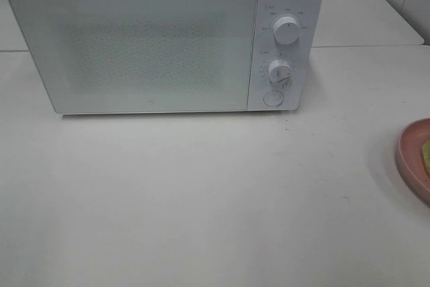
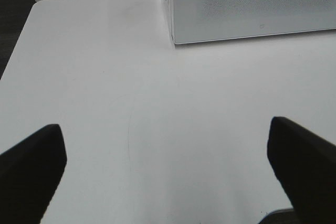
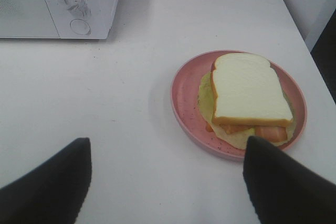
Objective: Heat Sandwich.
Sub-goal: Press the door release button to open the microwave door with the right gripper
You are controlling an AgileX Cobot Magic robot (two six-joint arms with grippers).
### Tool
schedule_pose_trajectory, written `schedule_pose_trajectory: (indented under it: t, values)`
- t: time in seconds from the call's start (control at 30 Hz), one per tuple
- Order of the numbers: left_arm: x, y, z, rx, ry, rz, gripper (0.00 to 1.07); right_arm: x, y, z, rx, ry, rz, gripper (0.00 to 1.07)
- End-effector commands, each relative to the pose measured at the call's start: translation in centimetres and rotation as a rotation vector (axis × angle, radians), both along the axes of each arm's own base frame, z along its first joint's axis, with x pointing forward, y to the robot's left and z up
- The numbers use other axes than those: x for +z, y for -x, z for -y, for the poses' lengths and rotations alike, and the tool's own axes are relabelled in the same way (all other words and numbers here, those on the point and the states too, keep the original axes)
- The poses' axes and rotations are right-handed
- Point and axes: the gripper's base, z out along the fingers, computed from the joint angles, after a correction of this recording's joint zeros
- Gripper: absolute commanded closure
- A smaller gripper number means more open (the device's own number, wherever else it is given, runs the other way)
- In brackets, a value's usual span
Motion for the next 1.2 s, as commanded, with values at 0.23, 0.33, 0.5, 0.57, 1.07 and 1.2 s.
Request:
schedule_pose_trajectory:
  t: [0.23, 0.33, 0.5, 0.57, 1.07, 1.2]
  values:
    - [0.0, 0.3, 0.0, 0.008, 0.007, 0.036, 0.05, 0.0, 0.4, 0.0, 0.001, -0.001, 0.033, 0.31]
    - [0.0, 0.3, 0.0, 0.008, 0.007, 0.036, 0.05, 0.0, 0.4, 0.0, 0.001, -0.001, 0.033, 0.31]
    - [0.0, 0.3, 0.0, 0.008, 0.007, 0.036, 0.05, 0.5, 0.5, 0.0, 0.002, -0.002, 0.057, 0.31]
    - [0.0, 0.3, 0.0, 0.008, 0.007, 0.036, 0.05, 1.0, 0.5, 0.0, 0.002, -0.002, 0.074, 0.31]
    - [0.0, 0.3, 0.0, 0.008, 0.007, 0.036, 0.05, 3.3, -3.6, -0.2, 0.009, 0.005, 0.102, 0.28]
    - [0.0, 0.3, 0.0, 0.008, 0.007, 0.036, 0.05, 3.6, -4.7, -0.2, 0.009, 0.013, 0.11, 0.28]
